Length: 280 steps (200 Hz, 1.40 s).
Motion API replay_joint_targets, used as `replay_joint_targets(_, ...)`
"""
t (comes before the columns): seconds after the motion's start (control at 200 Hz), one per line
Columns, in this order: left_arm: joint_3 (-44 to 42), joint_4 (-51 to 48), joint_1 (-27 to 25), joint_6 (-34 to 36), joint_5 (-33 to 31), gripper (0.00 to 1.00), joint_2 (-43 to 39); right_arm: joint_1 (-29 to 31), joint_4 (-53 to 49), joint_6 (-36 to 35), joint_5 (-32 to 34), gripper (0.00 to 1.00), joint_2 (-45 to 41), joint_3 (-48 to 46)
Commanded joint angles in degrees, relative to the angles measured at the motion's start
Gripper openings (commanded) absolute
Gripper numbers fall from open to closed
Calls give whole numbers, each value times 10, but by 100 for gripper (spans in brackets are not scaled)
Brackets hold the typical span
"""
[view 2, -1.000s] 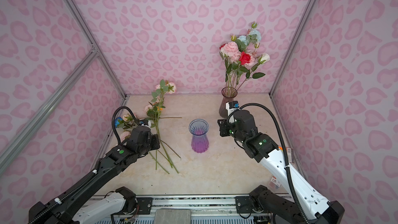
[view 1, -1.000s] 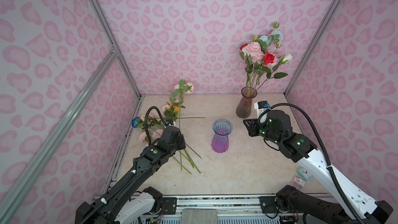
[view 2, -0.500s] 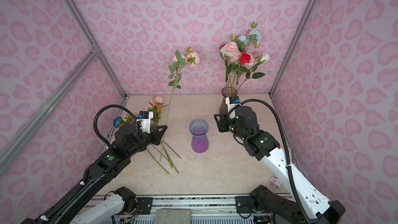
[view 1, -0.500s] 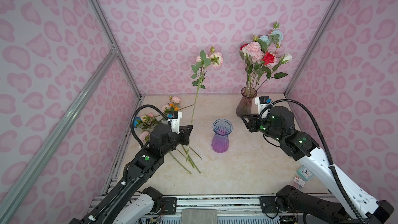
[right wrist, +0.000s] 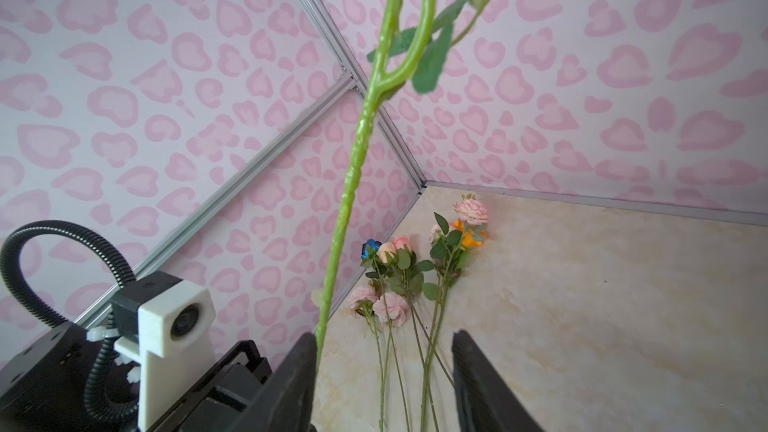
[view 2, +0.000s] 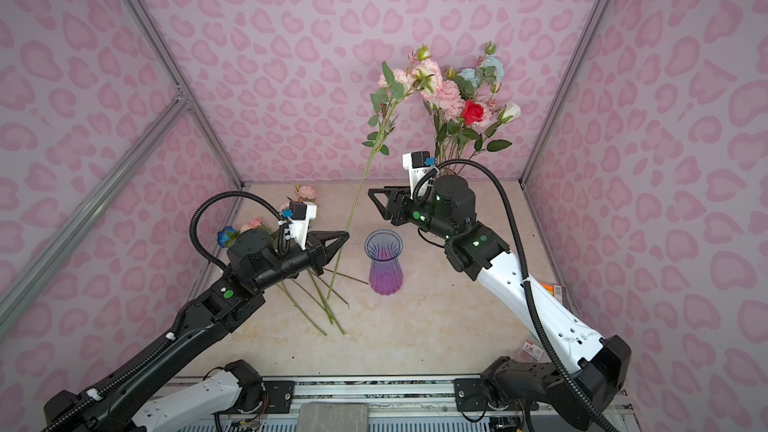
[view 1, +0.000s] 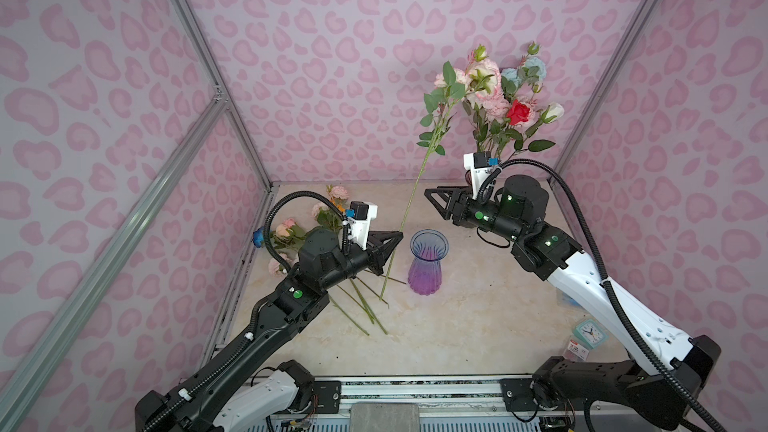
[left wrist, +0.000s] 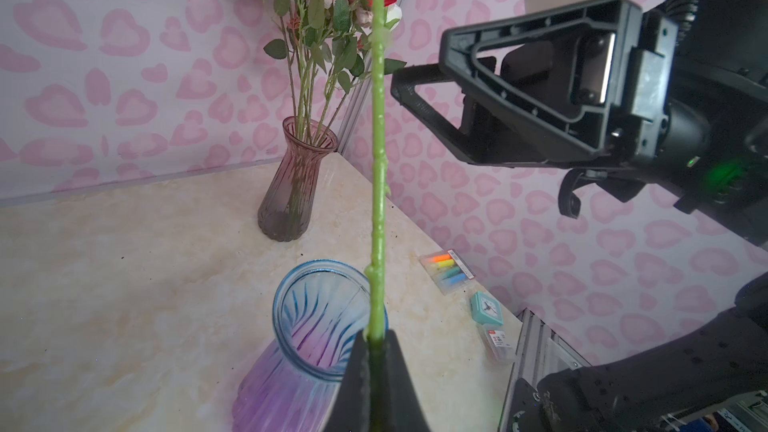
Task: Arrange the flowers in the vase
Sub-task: 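Grasp the pink rose stem with the right gripper while the left gripper holds it, then raise the pink rose high with the right gripper while the left gripper opens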
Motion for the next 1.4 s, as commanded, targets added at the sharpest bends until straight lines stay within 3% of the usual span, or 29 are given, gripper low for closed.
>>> replay_joint_targets(0.0, -2, 40, -10, 9, -2, 3, -4, 3, 61, 26, -35, 53, 7, -5)
replay_joint_targets(0.16, -13, 43, -21, 11, -10, 3, -9, 9, 81, 28, -34, 50, 12, -5)
replay_joint_targets(0.22, -14, 43, -25, 12, -7, 3, -10, 10, 83, 30, -21, 44, 16, -4)
replay_joint_targets(0.25, -16, 43, -27, 12, -8, 3, -11, 9, 82, 28, -13, 40, 19, -1)
replay_joint_targets(0.345, -23, 43, -32, 12, -11, 3, -15, 9, 74, 26, -6, 12, 32, 16)
replay_joint_targets(0.445, -28, 42, -34, 15, -15, 3, -20, 11, 75, 31, -9, 1, 42, 26)
replay_joint_targets(0.7, -40, 31, -35, 23, -30, 3, -38, 17, 75, 20, 6, 0, 40, 25)
replay_joint_targets(0.765, -40, 27, -35, 21, -38, 7, -41, 19, 76, 18, 7, 0, 40, 26)
replay_joint_targets(0.935, -44, 30, -35, 26, -36, 4, -51, 27, 84, 19, 12, 0, 42, 27)
replay_joint_targets(1.075, -42, 19, -35, 24, -46, 21, -54, 34, 84, 9, 25, 0, 40, 28)
replay_joint_targets(1.16, -39, 7, -35, 19, -69, 40, -55, 38, 79, 0, 31, 0, 40, 30)
replay_joint_targets(1.395, -45, -17, -35, 28, -133, 48, -86, 43, 62, -34, 61, 0, 29, 35)
